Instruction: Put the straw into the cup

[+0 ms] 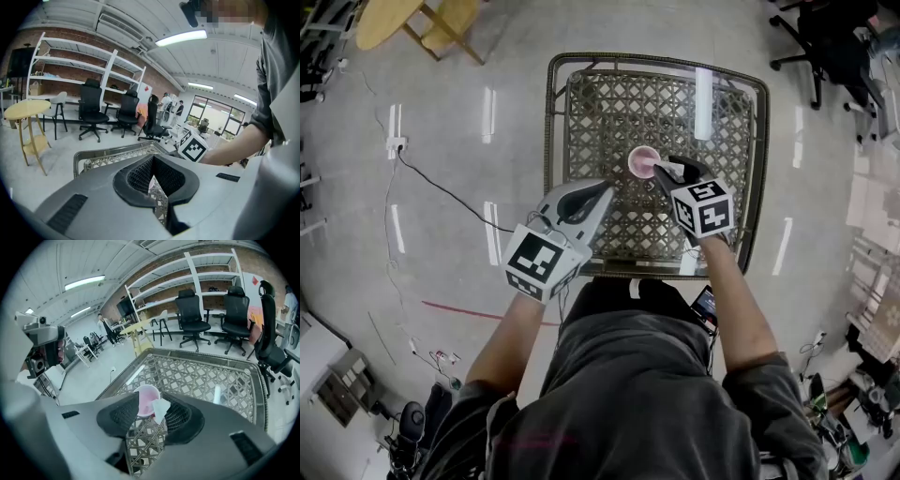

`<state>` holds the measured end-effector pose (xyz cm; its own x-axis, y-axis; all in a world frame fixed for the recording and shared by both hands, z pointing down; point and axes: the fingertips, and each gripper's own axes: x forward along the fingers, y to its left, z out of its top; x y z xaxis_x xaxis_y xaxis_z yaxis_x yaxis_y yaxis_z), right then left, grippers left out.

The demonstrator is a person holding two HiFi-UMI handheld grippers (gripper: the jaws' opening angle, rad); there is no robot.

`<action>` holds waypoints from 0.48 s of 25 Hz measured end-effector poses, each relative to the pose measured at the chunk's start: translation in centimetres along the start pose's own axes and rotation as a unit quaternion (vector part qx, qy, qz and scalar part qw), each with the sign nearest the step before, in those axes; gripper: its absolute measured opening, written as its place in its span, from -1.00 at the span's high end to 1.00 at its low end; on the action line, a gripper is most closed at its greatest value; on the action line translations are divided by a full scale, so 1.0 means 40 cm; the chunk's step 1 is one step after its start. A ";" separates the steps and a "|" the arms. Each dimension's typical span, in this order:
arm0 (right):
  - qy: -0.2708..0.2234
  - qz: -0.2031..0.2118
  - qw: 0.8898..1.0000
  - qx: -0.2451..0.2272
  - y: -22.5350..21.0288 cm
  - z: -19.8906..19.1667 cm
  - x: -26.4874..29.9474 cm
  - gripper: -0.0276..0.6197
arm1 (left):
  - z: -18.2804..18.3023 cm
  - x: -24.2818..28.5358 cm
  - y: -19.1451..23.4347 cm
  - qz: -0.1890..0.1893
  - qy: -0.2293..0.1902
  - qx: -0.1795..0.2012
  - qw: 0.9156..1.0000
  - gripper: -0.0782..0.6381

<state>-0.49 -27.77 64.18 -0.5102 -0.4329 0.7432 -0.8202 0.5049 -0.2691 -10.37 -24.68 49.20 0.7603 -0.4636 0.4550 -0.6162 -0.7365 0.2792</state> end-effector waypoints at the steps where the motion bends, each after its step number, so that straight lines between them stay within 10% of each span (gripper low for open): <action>1: -0.002 -0.003 1.000 0.000 -0.004 0.001 -0.006 0.55 | 0.002 -0.002 -0.003 0.000 -0.001 0.001 1.000 0.76; 12: -0.027 -0.022 0.999 0.002 -0.029 0.017 -0.085 0.55 | 0.029 -0.017 -0.044 0.002 -0.012 0.014 1.000 0.76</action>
<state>2.03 -27.39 61.53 -0.4866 -0.4936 0.7208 -0.8431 0.4817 -0.2392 -9.57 -23.66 47.41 0.7628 -0.4779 0.4357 -0.6133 -0.7483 0.2529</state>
